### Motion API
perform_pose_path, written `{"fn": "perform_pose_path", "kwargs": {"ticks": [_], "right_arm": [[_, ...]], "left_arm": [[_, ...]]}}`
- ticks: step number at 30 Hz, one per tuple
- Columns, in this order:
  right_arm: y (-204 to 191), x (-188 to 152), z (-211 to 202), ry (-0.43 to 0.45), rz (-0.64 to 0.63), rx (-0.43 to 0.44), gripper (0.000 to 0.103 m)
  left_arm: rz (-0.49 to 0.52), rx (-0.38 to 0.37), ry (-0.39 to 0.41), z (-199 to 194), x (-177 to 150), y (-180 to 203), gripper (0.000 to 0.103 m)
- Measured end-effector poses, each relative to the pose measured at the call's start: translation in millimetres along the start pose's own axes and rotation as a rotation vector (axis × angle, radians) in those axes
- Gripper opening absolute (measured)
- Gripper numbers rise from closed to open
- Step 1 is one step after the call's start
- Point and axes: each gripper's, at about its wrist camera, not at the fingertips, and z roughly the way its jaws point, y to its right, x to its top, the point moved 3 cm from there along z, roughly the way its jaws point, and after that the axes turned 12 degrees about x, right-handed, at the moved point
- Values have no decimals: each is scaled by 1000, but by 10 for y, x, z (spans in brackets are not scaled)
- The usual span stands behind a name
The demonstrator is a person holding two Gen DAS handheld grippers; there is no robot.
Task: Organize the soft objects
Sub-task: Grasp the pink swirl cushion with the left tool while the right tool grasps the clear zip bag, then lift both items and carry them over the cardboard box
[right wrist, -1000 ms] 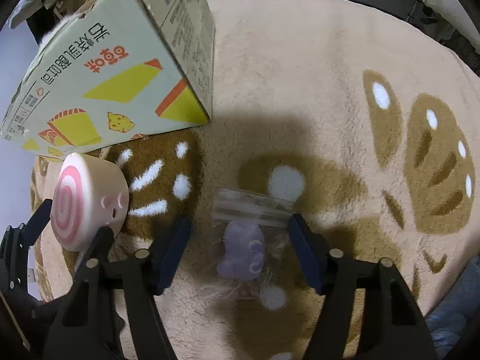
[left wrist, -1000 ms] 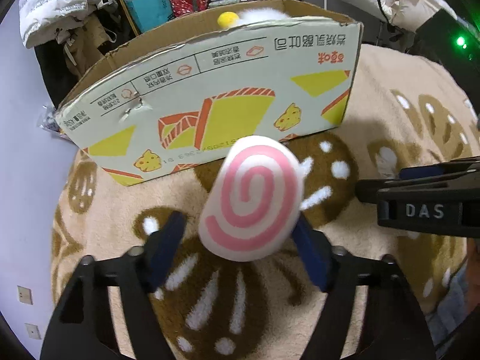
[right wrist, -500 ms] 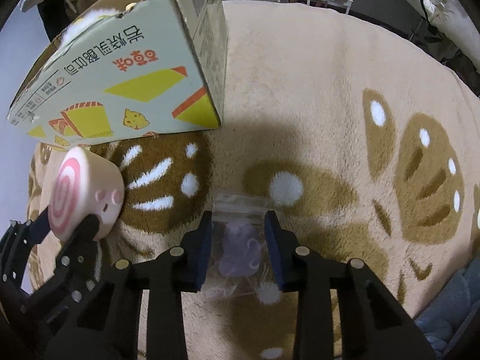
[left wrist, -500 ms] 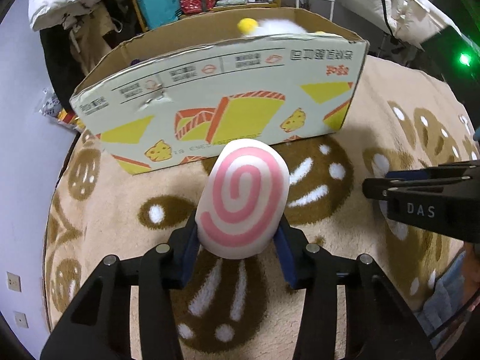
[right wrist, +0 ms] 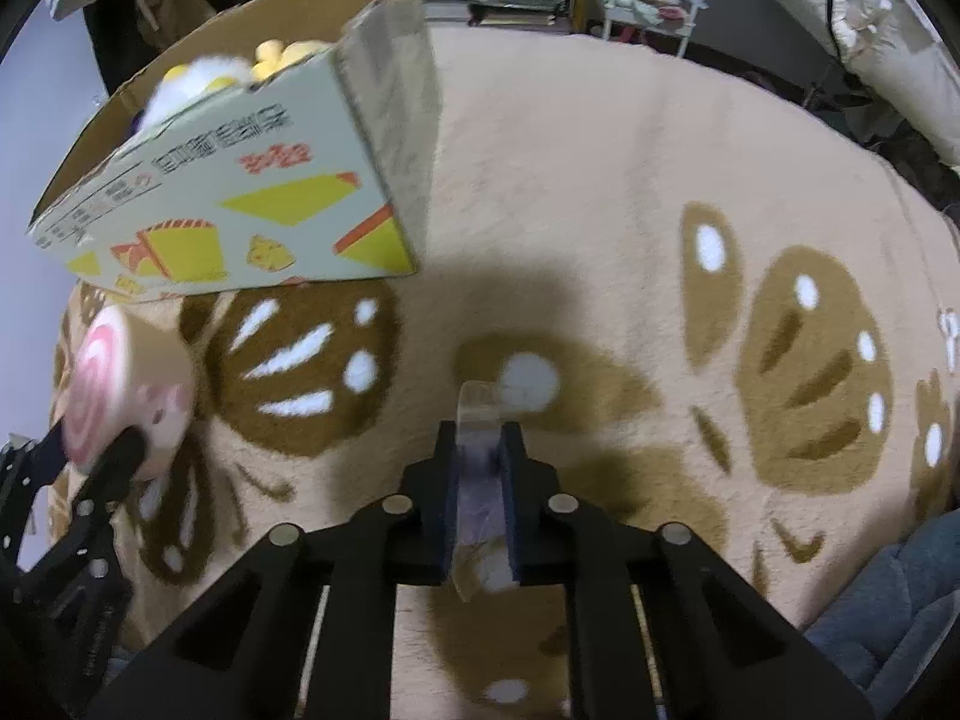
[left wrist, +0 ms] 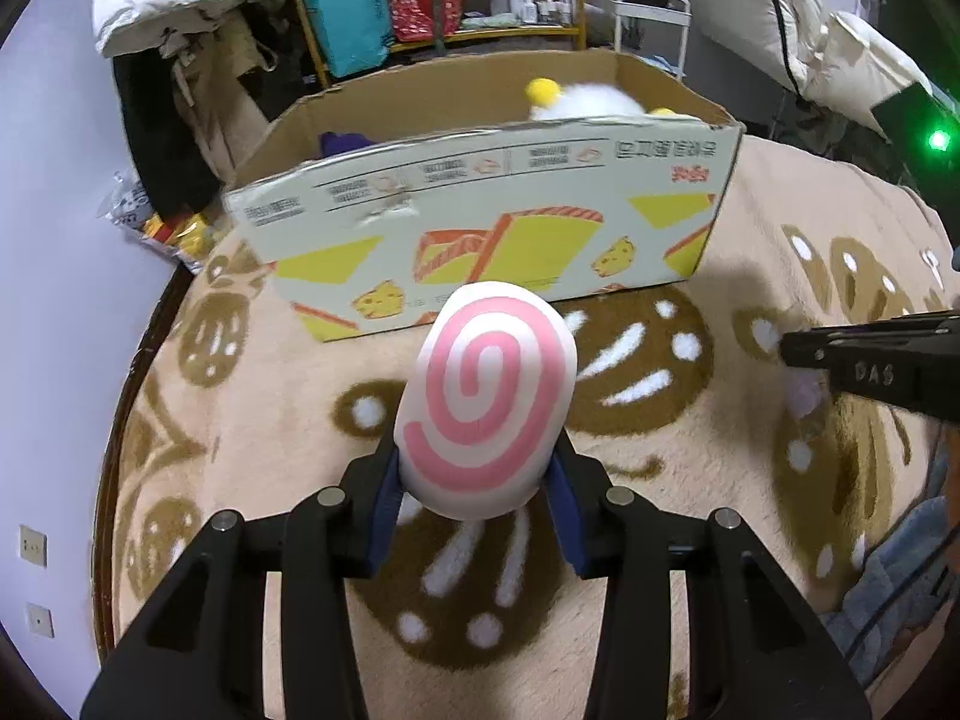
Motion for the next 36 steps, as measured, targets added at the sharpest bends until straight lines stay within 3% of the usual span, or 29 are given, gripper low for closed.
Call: {"fn": "perform_pose_path", "kwargs": {"ticks": [8, 13, 21, 28, 36], "right_arm": [[178, 1, -166, 38, 44, 57, 8], [132, 3, -504, 158, 25, 148, 8], [-170, 55, -1211, 418, -75, 275, 8], [-432, 163, -1460, 609, -145, 348, 8], [-726, 443, -1621, 744, -241, 396, 8]], "left_arm": [[-46, 66, 24, -156, -41, -255, 42], [-77, 66, 60, -366, -65, -375, 42], [-139, 119, 211, -808, 55, -578, 42], [-155, 129, 321, -1043, 259, -654, 42], [-179, 117, 395, -1081, 642, -652, 42]]}}
